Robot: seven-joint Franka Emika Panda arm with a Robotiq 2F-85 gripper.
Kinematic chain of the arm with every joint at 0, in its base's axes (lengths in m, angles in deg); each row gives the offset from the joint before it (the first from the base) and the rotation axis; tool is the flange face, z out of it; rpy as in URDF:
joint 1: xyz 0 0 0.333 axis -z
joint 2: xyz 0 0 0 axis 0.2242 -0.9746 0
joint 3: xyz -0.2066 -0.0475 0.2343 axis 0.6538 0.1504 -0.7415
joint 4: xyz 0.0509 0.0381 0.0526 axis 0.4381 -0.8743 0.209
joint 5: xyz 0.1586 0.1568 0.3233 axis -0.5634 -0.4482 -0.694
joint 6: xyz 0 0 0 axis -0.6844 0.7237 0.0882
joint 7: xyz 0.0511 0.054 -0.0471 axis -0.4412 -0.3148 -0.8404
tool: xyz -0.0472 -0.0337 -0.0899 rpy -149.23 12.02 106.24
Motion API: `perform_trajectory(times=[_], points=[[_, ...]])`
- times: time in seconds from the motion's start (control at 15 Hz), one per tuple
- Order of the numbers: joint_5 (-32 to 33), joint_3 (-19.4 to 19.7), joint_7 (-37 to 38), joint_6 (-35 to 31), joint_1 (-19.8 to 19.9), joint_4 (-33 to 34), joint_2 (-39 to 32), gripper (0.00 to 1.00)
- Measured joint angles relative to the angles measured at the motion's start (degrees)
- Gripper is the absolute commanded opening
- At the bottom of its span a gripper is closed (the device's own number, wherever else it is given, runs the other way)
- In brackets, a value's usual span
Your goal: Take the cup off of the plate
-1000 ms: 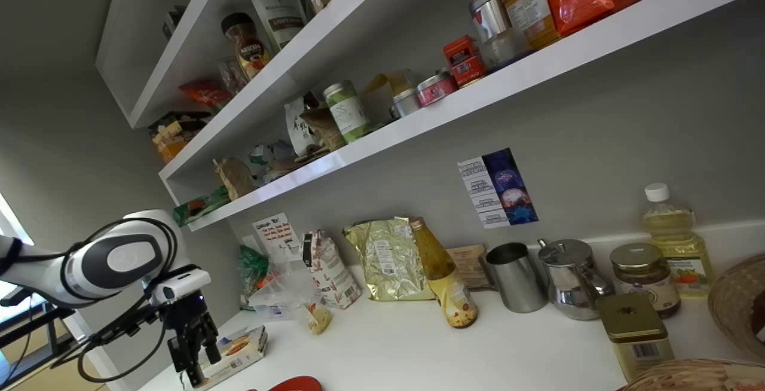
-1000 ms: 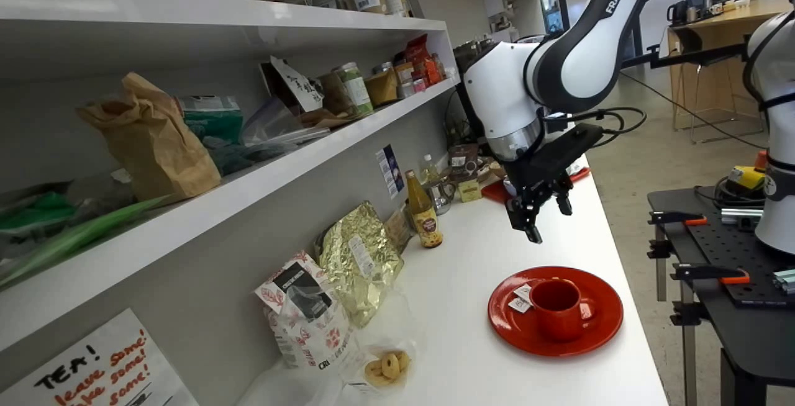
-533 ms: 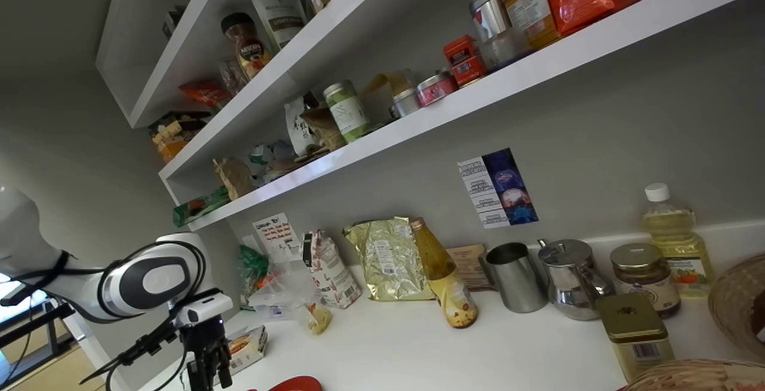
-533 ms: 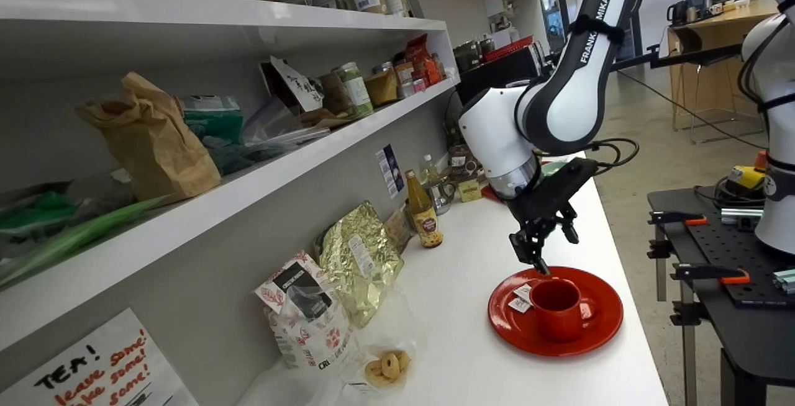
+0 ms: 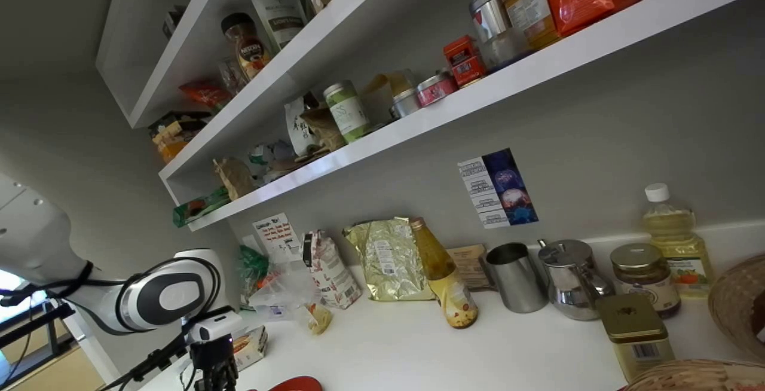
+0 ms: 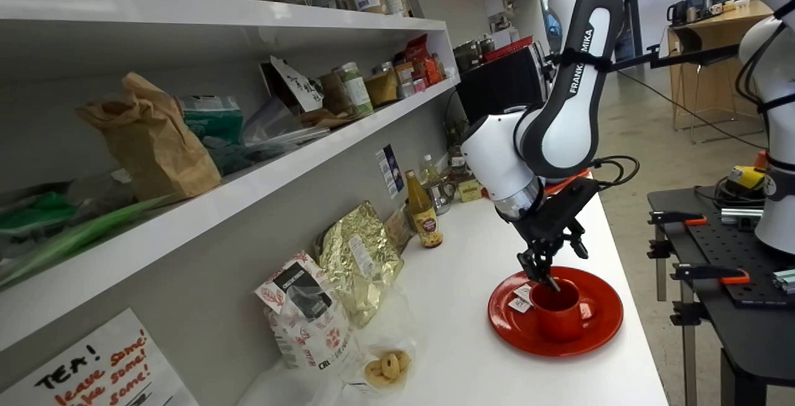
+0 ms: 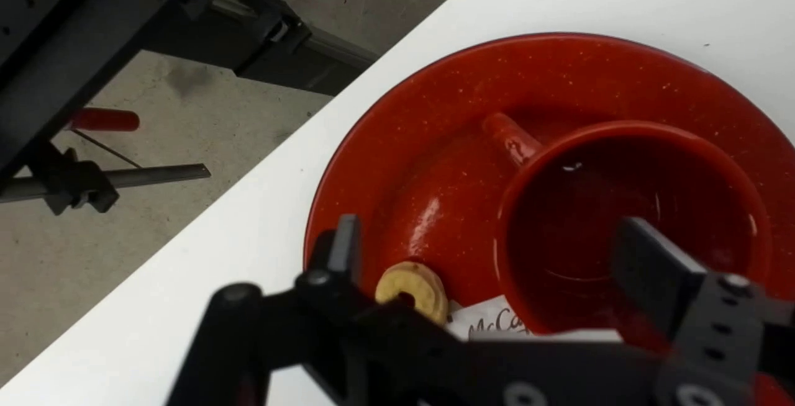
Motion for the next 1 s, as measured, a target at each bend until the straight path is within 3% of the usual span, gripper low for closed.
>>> perform_trajectory(times=[0.2,0.27,0.33,0.67,1.0], points=[[-0.8,0.4,0.0,0.0,-0.5,0.1,-1.3,1.0],[-0.9,0.5,0.0,0.0,-0.7,0.1,-1.7,0.75],[-1.0,0.5,0.0,0.0,-0.8,0.1,-2.1,0.74],[-1.0,1.2,0.0,0.0,-1.7,-0.1,-3.0,0.34],[-1.0,1.4,0.0,0.0,-2.5,-0.4,-3.1,0.02]])
